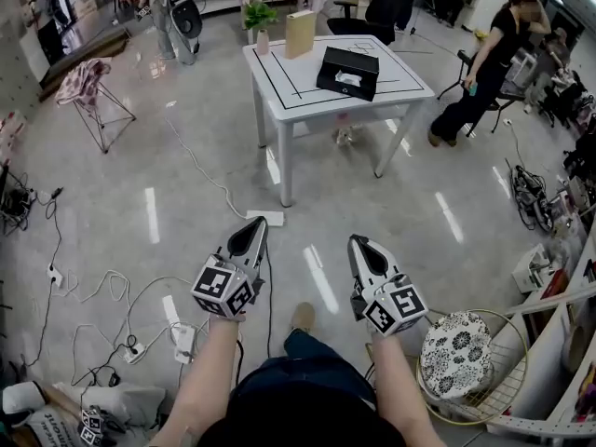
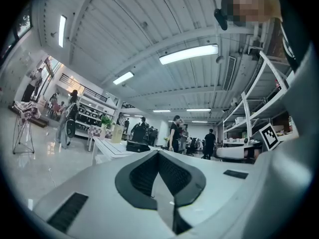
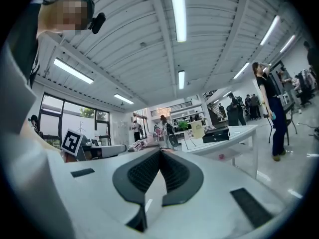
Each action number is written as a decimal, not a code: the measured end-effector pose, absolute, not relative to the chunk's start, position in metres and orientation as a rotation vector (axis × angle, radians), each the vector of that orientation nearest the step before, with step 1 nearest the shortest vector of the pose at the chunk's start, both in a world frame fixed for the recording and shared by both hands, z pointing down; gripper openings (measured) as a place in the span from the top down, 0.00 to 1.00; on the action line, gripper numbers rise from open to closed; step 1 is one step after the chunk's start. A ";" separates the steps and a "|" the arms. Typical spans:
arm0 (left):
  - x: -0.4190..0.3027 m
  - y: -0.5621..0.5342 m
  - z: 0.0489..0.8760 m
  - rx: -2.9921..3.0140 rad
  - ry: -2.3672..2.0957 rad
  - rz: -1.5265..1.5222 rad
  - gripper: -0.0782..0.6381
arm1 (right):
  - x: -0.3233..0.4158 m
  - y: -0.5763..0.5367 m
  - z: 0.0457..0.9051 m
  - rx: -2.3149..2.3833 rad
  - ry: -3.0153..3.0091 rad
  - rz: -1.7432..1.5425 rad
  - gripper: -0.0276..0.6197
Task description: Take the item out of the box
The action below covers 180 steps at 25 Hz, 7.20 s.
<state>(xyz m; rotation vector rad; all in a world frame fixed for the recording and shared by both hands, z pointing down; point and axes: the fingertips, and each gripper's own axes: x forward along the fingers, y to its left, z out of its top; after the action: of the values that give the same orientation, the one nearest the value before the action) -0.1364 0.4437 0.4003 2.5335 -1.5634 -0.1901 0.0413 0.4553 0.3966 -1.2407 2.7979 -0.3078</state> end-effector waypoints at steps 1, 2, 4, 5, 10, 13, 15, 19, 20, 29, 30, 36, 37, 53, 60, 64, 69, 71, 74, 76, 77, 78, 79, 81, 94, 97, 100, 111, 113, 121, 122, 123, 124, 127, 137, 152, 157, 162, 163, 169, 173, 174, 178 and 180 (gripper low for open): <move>-0.136 0.436 0.401 2.532 -1.564 -0.187 0.89 | 0.041 0.446 0.397 -1.241 2.801 -0.311 0.95; -0.136 0.427 0.401 2.531 -1.563 -0.184 0.89 | 0.041 0.437 0.398 -1.243 2.803 -0.315 0.95; -0.134 0.410 0.404 2.527 -1.560 -0.179 0.89 | 0.042 0.419 0.402 -1.247 2.810 -0.320 0.95; -0.133 0.401 0.406 2.525 -1.558 -0.178 0.89 | 0.042 0.411 0.404 -1.248 2.814 -0.321 0.95; -0.125 0.363 0.410 2.525 -1.551 -0.173 0.89 | 0.049 0.371 0.405 -1.247 2.819 -0.324 0.95; -0.123 0.342 0.415 2.519 -1.554 -0.156 0.89 | 0.051 0.350 0.411 -1.247 2.817 -0.328 0.95; -0.123 0.328 0.419 2.513 -1.556 -0.148 0.89 | 0.053 0.335 0.414 -1.245 2.810 -0.337 0.95; -0.119 0.300 0.422 2.503 -1.566 -0.149 0.89 | 0.061 0.307 0.417 -1.243 2.796 -0.344 0.95; -0.117 0.293 0.422 2.504 -1.566 -0.150 0.89 | 0.064 0.300 0.417 -1.242 2.797 -0.341 0.95; -0.105 0.258 0.428 2.508 -1.553 -0.145 0.89 | 0.083 0.269 0.425 -1.263 2.764 -0.362 0.95; -0.105 0.256 0.429 2.506 -1.553 -0.144 0.89 | 0.084 0.267 0.425 -1.264 2.762 -0.367 0.95; -0.100 0.246 0.425 2.511 -1.547 -0.142 0.89 | 0.088 0.256 0.422 -1.260 2.750 -0.368 0.95; -0.100 0.244 0.424 2.512 -1.547 -0.142 0.89 | 0.088 0.255 0.421 -1.257 2.749 -0.368 0.95; -0.104 0.217 0.439 2.468 -1.566 -0.099 0.89 | 0.088 0.223 0.436 -1.244 2.748 -0.430 0.95; -0.104 0.171 0.436 2.471 -1.564 -0.105 0.89 | 0.082 0.183 0.427 -1.212 2.771 -0.397 0.95; -0.092 0.138 0.435 2.504 -1.531 -0.073 0.89 | 0.086 0.154 0.422 -1.212 2.762 -0.393 0.95; -0.082 0.094 0.433 2.533 -1.473 -0.058 0.89 | 0.088 0.115 0.426 -1.236 2.752 -0.411 0.95; -0.081 0.076 0.433 2.539 -1.456 -0.062 0.89 | 0.088 0.098 0.426 -1.248 2.745 -0.420 0.95; -0.082 0.048 0.433 2.549 -1.435 -0.065 0.89 | 0.087 0.075 0.427 -1.265 2.736 -0.424 0.95; -0.081 0.032 0.433 2.557 -1.421 -0.063 0.89 | 0.088 0.061 0.427 -1.282 2.725 -0.427 0.95; -0.081 0.024 0.433 2.563 -1.413 -0.060 0.89 | 0.088 0.054 0.427 -1.292 2.717 -0.430 0.95; -0.081 0.016 0.433 2.568 -1.406 -0.059 0.89 | 0.089 0.047 0.428 -1.301 2.709 -0.434 0.95; -0.081 0.009 0.433 2.573 -1.399 -0.059 0.89 | 0.090 0.040 0.428 -1.309 2.701 -0.436 0.95; -0.081 -0.007 0.433 2.583 -1.384 -0.062 0.89 | 0.089 0.027 0.429 -1.323 2.688 -0.434 0.95; -0.093 -0.063 0.438 2.604 -1.346 -0.079 0.89 | 0.073 -0.028 0.433 -1.351 2.677 -0.425 0.95; -0.098 -0.067 0.439 2.596 -1.352 -0.083 0.89 | 0.070 -0.033 0.434 -1.345 2.690 -0.425 0.95; -0.103 -0.068 0.441 2.585 -1.358 -0.089 0.89 | 0.067 -0.035 0.434 -1.341 2.704 -0.429 0.95; -0.103 -0.089 0.443 2.580 -1.361 -0.087 0.89 | 0.060 -0.060 0.434 -1.305 2.739 -0.427 0.95; -0.102 -0.096 0.442 2.576 -1.364 -0.087 0.89 | 0.059 -0.068 0.435 -1.299 2.743 -0.438 0.95; -0.095 -0.138 0.446 2.567 -1.358 -0.077 0.89 | 0.055 -0.111 0.442 -1.277 2.774 -0.461 0.95; -0.093 -0.144 0.448 2.567 -1.354 -0.073 0.89 | 0.056 -0.116 0.444 -1.278 2.779 -0.464 0.95; -0.091 -0.149 0.449 2.567 -1.350 -0.071 0.89 | 0.056 -0.122 0.446 -1.277 2.786 -0.466 0.95; -0.089 -0.154 0.450 2.566 -1.348 -0.070 0.89 | 0.056 -0.128 0.447 -1.275 2.795 -0.467 0.95; -0.084 -0.169 0.452 2.561 -1.343 -0.071 0.89 | 0.055 -0.144 0.450 -1.268 2.818 -0.471 0.95; -0.067 -0.215 0.465 2.527 -1.337 -0.073 0.89 | 0.050 -0.196 0.458 -1.209 2.977 -0.439 0.95; -0.050 -0.265 0.486 2.479 -1.356 -0.003 0.89 | 0.057 -0.261 0.479 -1.121 3.271 -0.510 0.95; -0.049 -0.270 0.486 2.467 -1.381 0.036 0.89 | 0.056 -0.274 0.482 -1.102 3.383 -0.456 0.95; -0.053 -0.276 0.491 2.445 -1.388 0.075 0.89 | 0.054 -0.285 0.493 -1.124 3.498 -0.402 0.95; -0.053 -0.278 0.493 2.440 -1.384 0.080 0.89 | 0.053 -0.287 0.496 -1.129 3.521 -0.390 0.95; -0.051 -0.291 0.497 2.459 -1.330 0.112 0.89 | 0.049 -0.301 0.508 -1.162 3.622 -0.341 0.95; -0.048 -0.297 0.499 2.459 -1.305 0.142 0.89 | 0.050 -0.307 0.518 -1.151 3.670 -0.362 0.88; -0.049 -0.298 0.499 2.453 -1.306 0.145 0.89 | 0.050 -0.308 0.520 -1.148 3.684 -0.359 0.88; -0.046 -0.303 0.499 2.456 -1.283 0.155 0.89 | 0.050 -0.316 0.527 -1.158 3.758 -0.262 0.88; -0.045 -0.305 0.502 2.449 -1.273 0.149 0.89 | 0.049 -0.318 0.533 -1.149 3.805 -0.222 0.87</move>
<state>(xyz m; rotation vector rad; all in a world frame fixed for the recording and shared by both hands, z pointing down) -0.0452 -0.3052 0.5020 2.4488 -1.2729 0.1489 0.0486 -0.3178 0.5330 -1.1491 3.8050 -0.2225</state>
